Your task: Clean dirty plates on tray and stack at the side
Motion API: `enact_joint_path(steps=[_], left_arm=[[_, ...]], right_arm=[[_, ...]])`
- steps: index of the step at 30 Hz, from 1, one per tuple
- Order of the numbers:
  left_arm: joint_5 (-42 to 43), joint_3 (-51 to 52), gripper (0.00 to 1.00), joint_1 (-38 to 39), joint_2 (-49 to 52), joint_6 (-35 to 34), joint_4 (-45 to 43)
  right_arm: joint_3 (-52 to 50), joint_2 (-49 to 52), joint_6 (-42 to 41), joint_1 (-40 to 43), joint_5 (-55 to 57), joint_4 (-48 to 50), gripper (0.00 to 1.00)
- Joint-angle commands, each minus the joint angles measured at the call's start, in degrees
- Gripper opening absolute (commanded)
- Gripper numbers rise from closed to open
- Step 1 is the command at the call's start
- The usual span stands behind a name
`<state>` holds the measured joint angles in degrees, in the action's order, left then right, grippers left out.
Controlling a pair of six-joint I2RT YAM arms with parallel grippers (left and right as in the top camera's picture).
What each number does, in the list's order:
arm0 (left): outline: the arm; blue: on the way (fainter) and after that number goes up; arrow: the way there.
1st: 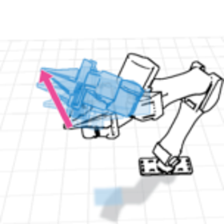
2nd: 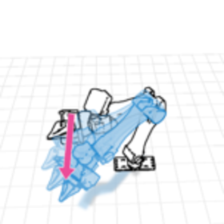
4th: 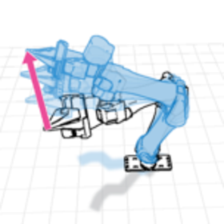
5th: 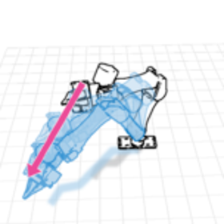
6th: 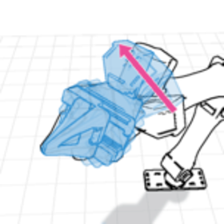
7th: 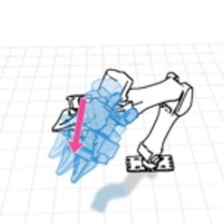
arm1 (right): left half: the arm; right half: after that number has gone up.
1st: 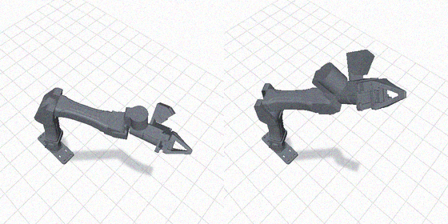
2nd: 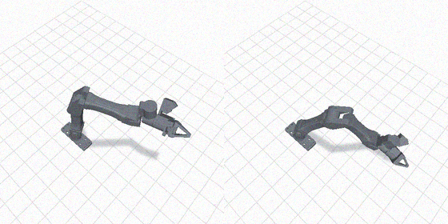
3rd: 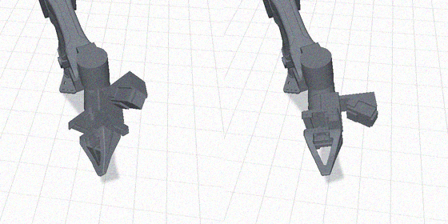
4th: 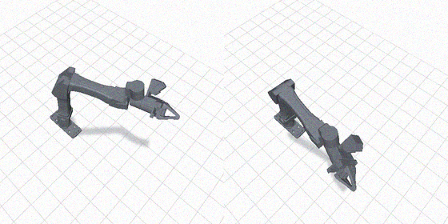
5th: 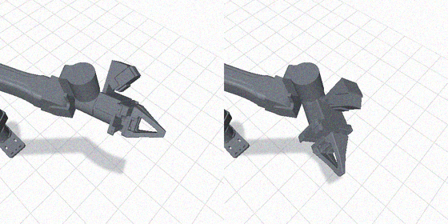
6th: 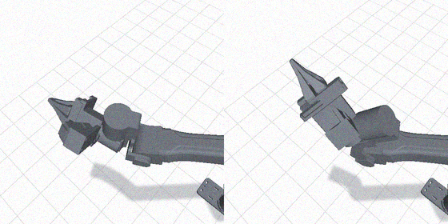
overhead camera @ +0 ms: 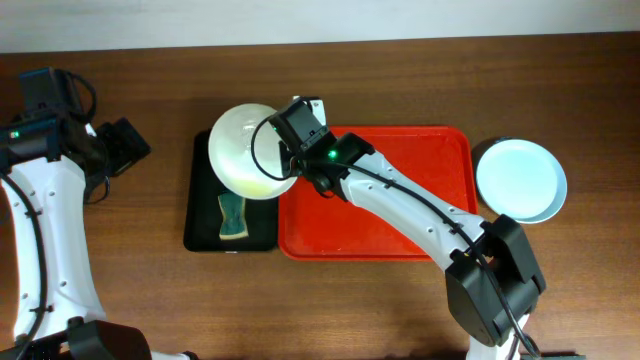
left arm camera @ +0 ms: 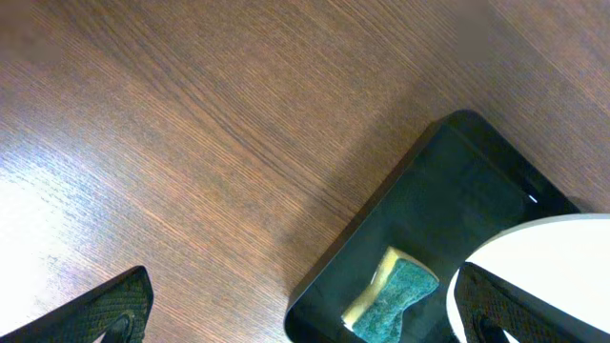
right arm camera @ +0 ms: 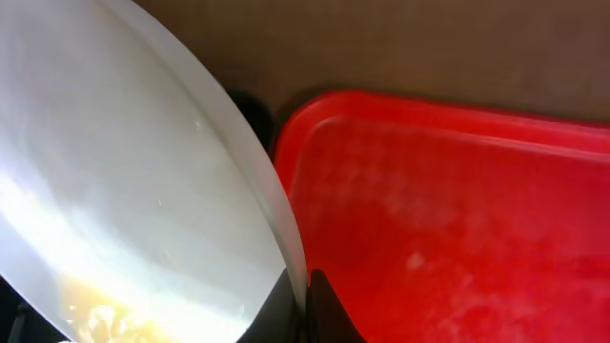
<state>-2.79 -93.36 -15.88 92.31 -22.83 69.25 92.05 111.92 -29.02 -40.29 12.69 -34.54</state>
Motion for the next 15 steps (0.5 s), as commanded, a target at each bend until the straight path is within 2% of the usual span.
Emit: enact_joint_path(steps=[1,8,15], left_arm=[[0.4,0.0,0.99,-0.2,0.0,-0.7,0.1],[0.4,0.0,0.99,-0.2,0.0,-0.7,0.1],[0.4,0.0,0.99,-0.2,0.0,-0.7,0.1]], right_arm=[[6.0,-0.7,6.2,-0.2,7.8,-1.2,0.04],[15.9,-0.8,13.4,-0.3,10.6,-4.2,0.04],[17.0,-0.8,17.0,-1.5,16.3,-3.2,0.04]])
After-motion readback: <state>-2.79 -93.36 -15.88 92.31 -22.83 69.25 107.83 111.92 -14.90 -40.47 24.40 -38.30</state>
